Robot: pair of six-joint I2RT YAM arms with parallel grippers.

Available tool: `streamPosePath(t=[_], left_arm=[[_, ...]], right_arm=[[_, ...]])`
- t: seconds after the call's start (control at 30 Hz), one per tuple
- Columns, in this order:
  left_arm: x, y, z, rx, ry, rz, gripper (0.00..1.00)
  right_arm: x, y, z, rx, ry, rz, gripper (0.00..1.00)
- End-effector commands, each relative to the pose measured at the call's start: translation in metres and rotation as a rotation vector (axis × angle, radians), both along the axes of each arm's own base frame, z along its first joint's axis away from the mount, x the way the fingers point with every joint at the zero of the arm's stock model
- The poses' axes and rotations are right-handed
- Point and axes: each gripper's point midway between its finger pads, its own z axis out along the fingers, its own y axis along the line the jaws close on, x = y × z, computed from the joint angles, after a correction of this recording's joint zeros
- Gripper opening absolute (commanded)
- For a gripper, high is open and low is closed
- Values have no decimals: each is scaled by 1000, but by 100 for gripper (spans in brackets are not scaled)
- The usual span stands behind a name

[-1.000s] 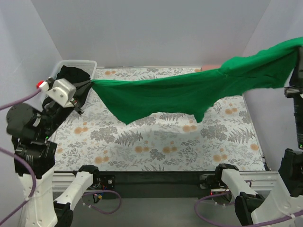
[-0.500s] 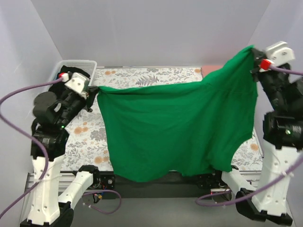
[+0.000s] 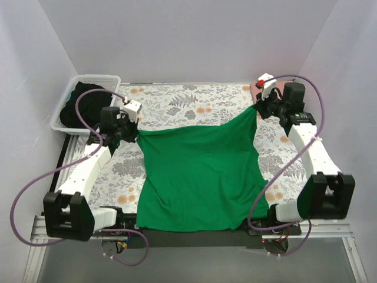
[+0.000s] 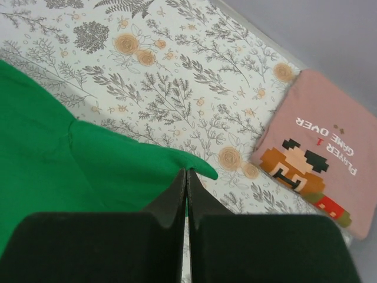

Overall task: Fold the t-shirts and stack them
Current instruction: Flatten the tshirt out

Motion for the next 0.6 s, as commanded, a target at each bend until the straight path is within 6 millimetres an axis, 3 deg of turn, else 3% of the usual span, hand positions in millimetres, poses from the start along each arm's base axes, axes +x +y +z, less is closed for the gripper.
streamPosePath(t=[0.0,0.03,0.07,0.13,0.17,0.2,0.33,0.37,0.4,0.57], left_arm=[[40,14,4,60,-120,51,0],[48,14,-13,72,-80,45,0],[54,14,-20,73,-69,48,0],[69,15,-30,79,-49,57,0],[81,16,-38,79,-26,65,0],[89,18,-43,81,-21,74,0],[119,34,-58,95,-6,124,0],[124,38,-70,98,16,138,0],[136,42,-60,100,-13,151,0],[159,51,-60,103,-26,189,0]], right_arm=[[47,9,33,-22,-144,10,1],[54,11,32,-24,-139,11,1],[61,14,37,-27,-150,14,1],[80,15,21,-56,-123,3,1],[88,17,28,-57,-140,1,1],[96,17,17,-61,-115,-4,1],[125,14,9,-79,-107,-47,1],[130,14,8,-80,-105,-50,1],[140,14,9,-80,-114,-56,1],[162,21,11,-61,-117,-76,1]])
